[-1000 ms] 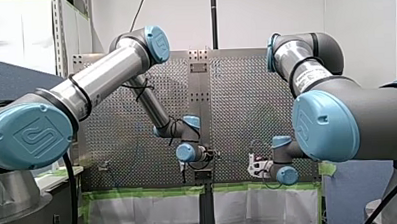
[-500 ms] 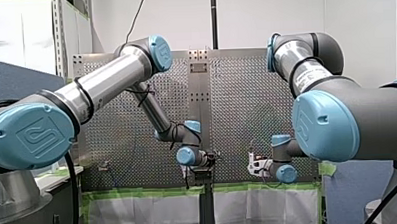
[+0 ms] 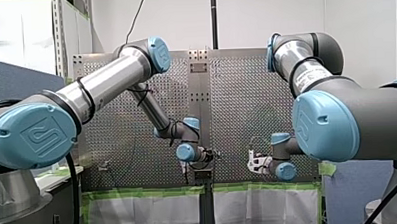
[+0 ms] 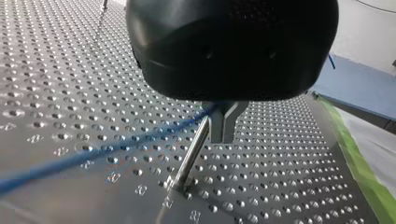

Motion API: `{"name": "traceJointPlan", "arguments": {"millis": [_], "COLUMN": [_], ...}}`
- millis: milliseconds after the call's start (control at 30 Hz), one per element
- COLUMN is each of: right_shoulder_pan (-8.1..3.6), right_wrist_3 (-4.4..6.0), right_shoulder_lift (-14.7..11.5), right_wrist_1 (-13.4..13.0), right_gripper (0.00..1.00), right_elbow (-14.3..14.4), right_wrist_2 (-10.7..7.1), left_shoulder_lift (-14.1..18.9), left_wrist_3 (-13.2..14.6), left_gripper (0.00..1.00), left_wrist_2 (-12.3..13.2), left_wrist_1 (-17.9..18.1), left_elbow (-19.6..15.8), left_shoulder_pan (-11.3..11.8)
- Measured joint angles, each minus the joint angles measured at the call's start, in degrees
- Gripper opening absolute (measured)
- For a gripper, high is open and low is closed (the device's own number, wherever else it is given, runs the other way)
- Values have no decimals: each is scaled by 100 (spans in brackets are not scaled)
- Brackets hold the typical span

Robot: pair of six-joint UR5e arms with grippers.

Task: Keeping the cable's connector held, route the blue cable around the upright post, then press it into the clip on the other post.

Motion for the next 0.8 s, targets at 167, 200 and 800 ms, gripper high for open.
{"name": "traceJointPlan", "arguments": {"millis": [167,200,800], "right_shoulder_pan": [-27,-30,-42], "right_wrist_3": [49,49,46], "right_shoulder_lift": [0,0,1], "right_wrist_1": [101,133,309], "right_gripper": [0,0,0], "right_elbow": [-141,-168,-374], "right_wrist_2": [52,64,117], "left_shoulder_lift": [0,0,8], "left_wrist_3": [0,0,289], "left_gripper": [0,0,0], "left_wrist_2": [5,5,-221], "left_wrist_1": [-5,-5,-275], "left_elbow": [1,2,2], "left_shoulder_pan": [38,43,135]}}
